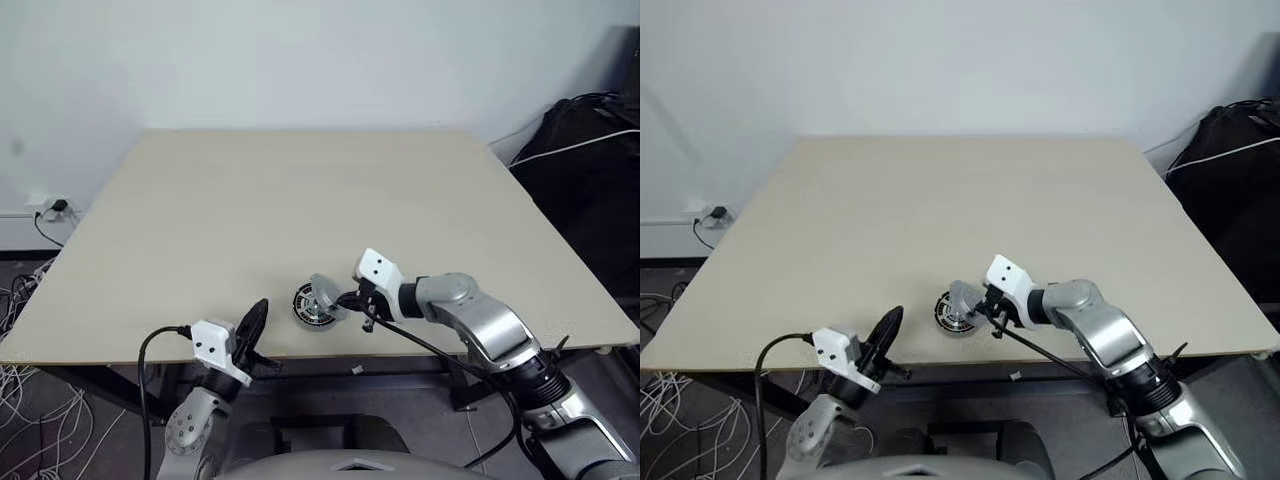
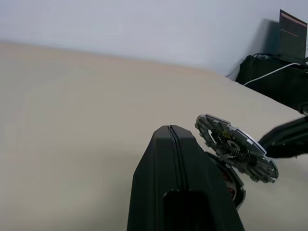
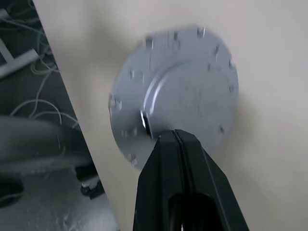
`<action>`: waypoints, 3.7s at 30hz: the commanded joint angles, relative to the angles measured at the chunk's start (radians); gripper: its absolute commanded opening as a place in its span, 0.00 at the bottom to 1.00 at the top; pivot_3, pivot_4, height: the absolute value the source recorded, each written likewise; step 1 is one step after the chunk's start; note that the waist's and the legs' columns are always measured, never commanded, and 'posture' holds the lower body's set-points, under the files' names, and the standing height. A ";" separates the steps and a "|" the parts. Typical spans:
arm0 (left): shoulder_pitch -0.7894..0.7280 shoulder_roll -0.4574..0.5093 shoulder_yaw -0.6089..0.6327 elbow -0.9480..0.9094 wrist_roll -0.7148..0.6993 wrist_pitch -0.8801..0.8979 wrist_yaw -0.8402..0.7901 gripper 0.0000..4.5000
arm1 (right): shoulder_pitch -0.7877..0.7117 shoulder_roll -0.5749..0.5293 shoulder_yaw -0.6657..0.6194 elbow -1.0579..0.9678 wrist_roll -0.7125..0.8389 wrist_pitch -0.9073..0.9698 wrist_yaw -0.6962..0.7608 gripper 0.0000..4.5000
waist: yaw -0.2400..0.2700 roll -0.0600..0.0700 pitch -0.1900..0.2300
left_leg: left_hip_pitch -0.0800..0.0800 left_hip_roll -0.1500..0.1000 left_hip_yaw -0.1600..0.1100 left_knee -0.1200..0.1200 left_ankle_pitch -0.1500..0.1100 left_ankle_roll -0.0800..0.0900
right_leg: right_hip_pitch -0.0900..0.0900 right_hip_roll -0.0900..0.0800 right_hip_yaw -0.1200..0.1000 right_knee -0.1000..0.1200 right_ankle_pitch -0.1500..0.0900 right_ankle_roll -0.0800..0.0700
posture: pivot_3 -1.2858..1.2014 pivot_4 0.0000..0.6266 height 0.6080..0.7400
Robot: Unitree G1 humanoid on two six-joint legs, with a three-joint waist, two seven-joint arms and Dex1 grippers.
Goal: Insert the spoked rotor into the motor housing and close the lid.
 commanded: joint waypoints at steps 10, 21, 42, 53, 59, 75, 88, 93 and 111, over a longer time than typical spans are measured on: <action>-0.009 -0.004 -0.031 -0.131 0.009 0.082 0.040 0.00 | -0.021 0.043 0.000 -0.037 0.023 0.011 -0.005 0.01 | 0.000 0.000 0.000 | 0.000 -0.001 0.000 0.000 0.000 0.000 | 0.000 0.000 0.000 0.000 0.000 0.000 | 0.52 0.00 1.00; -0.016 0.002 -0.042 -0.192 0.019 0.140 0.082 0.00 | -0.047 0.127 0.021 0.037 0.001 -0.024 -0.030 0.01 | 0.000 0.000 0.000 | 0.001 -0.001 0.000 0.000 0.000 0.000 | 0.001 0.001 0.000 0.000 0.000 0.000 | 0.52 0.00 1.00; -0.001 0.025 -0.009 -0.094 0.001 0.047 0.026 0.00 | -0.034 0.280 0.040 0.234 -0.033 -0.076 -0.083 0.01 | -0.002 0.000 0.000 | 0.002 -0.002 0.000 0.000 0.001 -0.001 | 0.002 0.001 0.000 0.001 0.000 0.000 | 0.52 0.00 1.00; -0.007 0.012 -0.019 -0.090 0.010 0.042 0.029 0.00 | -0.025 0.321 -0.012 0.235 -0.035 -0.127 -0.130 0.01 | -0.004 0.001 -0.001 | 0.006 -0.001 0.001 0.000 0.000 -0.001 | 0.005 0.001 0.000 0.001 0.000 0.000 | 0.52 0.00 1.00; -0.013 0.010 -0.021 -0.091 0.006 0.049 0.030 0.00 | -0.004 0.304 -0.074 0.133 0.001 -0.147 -0.124 0.21 | -0.003 0.001 0.000 | 0.005 -0.001 0.001 0.000 0.000 -0.001 | 0.004 0.001 0.000 0.001 0.000 0.000 | 0.52 0.00 1.00; -0.016 0.016 0.000 -0.050 -0.004 0.024 0.008 0.00 | -0.005 0.225 -0.064 0.250 0.006 -0.290 0.044 1.00 | -0.004 0.001 0.000 | 0.005 -0.001 0.001 0.000 0.000 -0.001 | 0.004 0.001 0.001 0.001 0.000 0.000 | 0.52 0.00 1.00; 0.017 0.006 0.011 -0.075 0.004 0.014 0.028 0.00 | -0.081 0.244 -0.035 0.420 -0.035 -0.390 0.127 1.00 | -0.004 0.001 0.000 | 0.005 -0.001 0.002 0.000 0.000 -0.001 | 0.004 0.001 0.001 0.001 0.000 0.000 | 0.52 0.00 1.00; 0.024 0.009 0.014 -0.077 0.003 0.009 0.033 0.00 | -0.097 0.255 -0.030 0.461 -0.053 -0.413 0.146 1.00 | -0.003 0.001 0.000 | 0.005 -0.001 0.002 0.000 0.000 -0.001 | 0.004 0.001 0.001 0.001 0.000 0.000 | 0.52 0.00 1.00; 0.028 0.006 0.026 -0.073 0.001 -0.001 0.034 0.00 | -0.113 0.266 -0.033 0.539 -0.091 -0.439 0.169 1.00 | -0.004 0.001 0.000 | 0.005 -0.001 0.002 0.000 0.000 -0.001 | 0.004 0.001 0.001 0.001 0.000 0.000 | 0.52 0.00 1.00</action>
